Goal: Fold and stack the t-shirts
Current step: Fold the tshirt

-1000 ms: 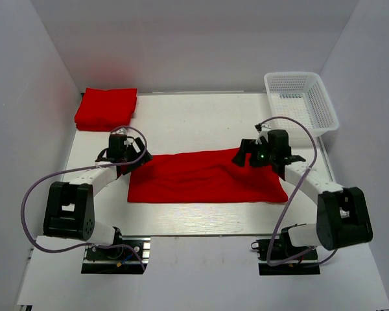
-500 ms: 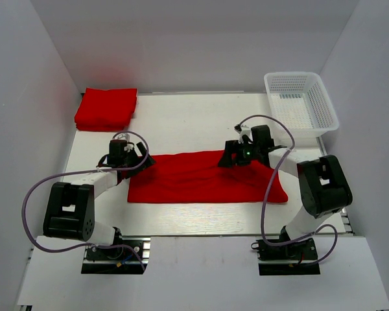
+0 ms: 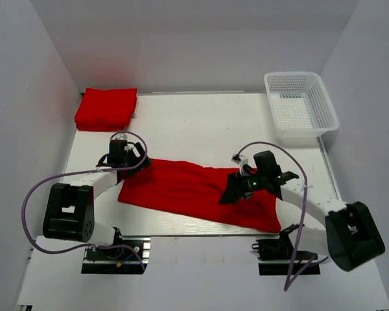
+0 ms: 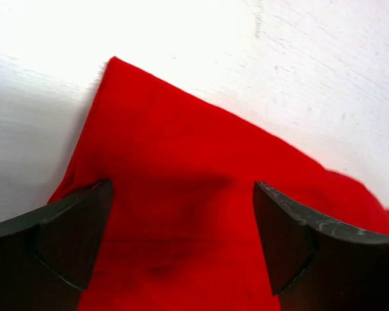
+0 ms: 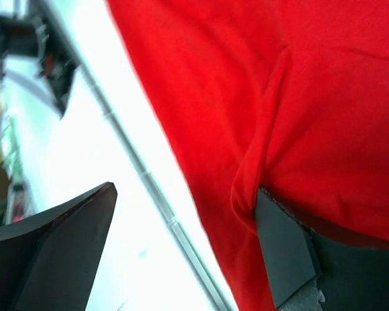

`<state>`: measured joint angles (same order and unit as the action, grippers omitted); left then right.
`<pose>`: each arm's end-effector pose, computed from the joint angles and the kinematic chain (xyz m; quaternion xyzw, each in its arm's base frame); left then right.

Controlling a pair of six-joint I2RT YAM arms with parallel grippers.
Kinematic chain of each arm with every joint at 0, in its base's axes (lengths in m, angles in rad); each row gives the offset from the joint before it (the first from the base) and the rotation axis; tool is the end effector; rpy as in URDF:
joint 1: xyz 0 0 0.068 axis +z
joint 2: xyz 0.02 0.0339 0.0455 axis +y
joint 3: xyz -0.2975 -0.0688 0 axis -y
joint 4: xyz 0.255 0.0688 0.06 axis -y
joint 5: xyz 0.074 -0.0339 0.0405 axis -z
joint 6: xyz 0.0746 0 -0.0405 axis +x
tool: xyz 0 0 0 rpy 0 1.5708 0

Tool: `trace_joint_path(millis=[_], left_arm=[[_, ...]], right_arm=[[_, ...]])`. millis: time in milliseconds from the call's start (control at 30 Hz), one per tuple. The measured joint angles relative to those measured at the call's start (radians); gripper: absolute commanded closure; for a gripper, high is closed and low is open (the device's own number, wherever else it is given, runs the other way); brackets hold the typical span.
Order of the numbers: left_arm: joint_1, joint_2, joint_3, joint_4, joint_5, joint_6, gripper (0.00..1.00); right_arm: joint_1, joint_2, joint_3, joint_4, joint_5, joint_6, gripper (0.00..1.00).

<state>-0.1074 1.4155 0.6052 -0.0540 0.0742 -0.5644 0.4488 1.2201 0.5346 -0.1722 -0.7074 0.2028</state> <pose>0.2873 -0.0365 0.1512 -0.1999 0.9161 -0.1468 0.3149 0.1940 0.1472 0.1791 -0.2278 0.8576 0.4123 0.2063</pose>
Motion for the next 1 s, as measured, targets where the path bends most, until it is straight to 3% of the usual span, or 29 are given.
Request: trace_joint_path(millis=[167, 467, 767, 1000], left_arm=[[0.001, -0.001, 0.013, -0.032, -0.029, 0.004, 0.0], [0.001, -0.001, 0.039, -0.111, -0.098, 0.008, 0.0], [0.001, -0.007, 0.041, -0.136, -0.121, 0.011, 0.0], [0.001, -0.04, 0.008, -0.126, -0.126, -0.001, 0.0]], right_arm=[[0.013, -0.101, -0.033, -0.06, -0.067, 0.011, 0.1], [0.026, -0.085, -0.017, -0.1, -0.111, -0.005, 0.1], [0.023, -0.151, -0.002, -0.146, 0.376, 0.178, 0.1], [0.0, 0.033, 0.051, -0.15, 0.583, 0.294, 0.1]])
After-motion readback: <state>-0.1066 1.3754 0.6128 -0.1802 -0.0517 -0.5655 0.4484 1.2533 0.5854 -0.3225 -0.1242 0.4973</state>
